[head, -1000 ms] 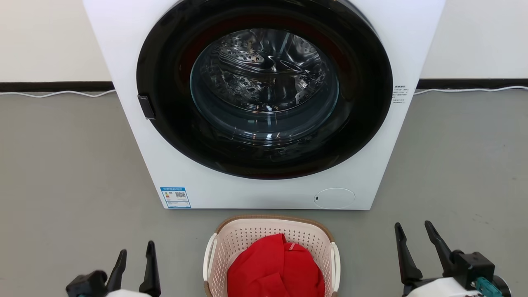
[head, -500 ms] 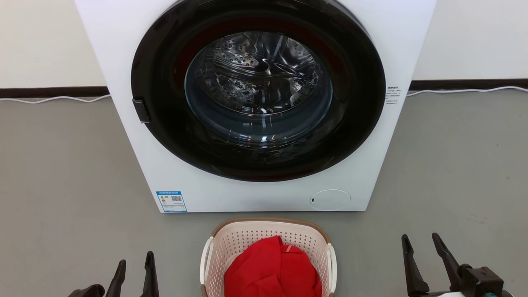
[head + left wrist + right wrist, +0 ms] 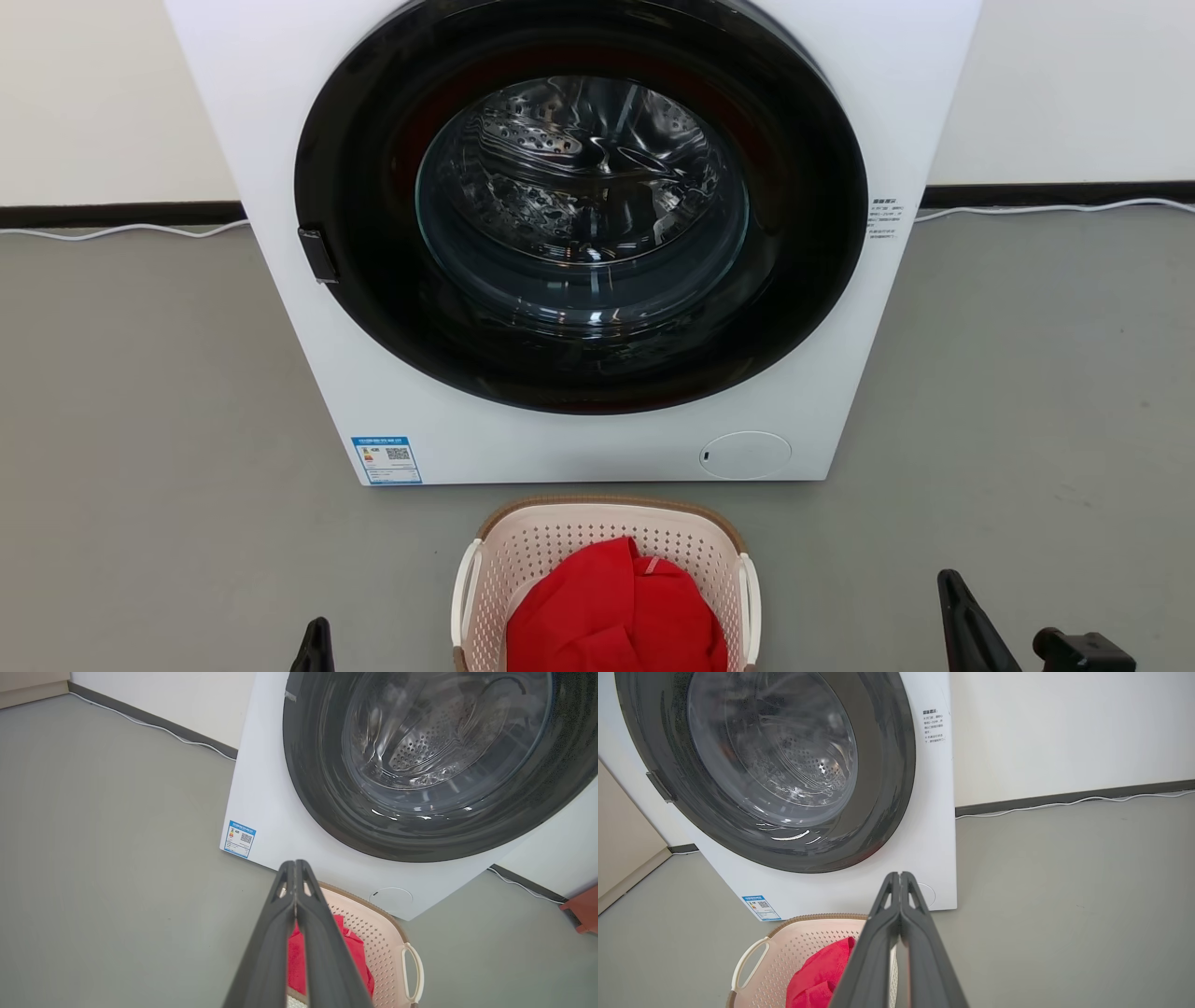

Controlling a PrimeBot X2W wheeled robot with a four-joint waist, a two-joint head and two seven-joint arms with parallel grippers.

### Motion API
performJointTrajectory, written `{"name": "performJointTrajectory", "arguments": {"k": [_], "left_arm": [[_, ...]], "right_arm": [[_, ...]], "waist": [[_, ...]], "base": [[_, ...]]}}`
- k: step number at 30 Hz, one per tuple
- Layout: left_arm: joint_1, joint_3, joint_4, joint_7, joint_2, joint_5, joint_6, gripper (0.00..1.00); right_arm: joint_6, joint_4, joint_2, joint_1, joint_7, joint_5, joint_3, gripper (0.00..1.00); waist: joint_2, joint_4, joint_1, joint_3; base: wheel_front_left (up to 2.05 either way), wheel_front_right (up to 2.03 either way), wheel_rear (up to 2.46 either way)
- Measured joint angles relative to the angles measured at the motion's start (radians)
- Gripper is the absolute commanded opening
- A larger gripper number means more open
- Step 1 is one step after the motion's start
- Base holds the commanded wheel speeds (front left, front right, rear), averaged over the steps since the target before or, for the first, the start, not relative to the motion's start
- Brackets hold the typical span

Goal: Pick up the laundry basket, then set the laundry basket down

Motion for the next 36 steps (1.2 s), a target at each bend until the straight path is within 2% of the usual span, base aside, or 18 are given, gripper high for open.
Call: {"name": "performJointTrajectory", "arguments": {"k": [36], "left_arm": [[-0.029, 0.008, -0.024, 0.101, 0.002, -0.348, -0.018, 0.00]], "right_arm": [[0.000, -0.018, 0.000, -0.031, 0.103, 0.438, -0.012, 0.00]], "waist": [[0.0000, 0.000, 0.0000, 0.018]], "base": [[0.00, 0.00, 0.00]]}}
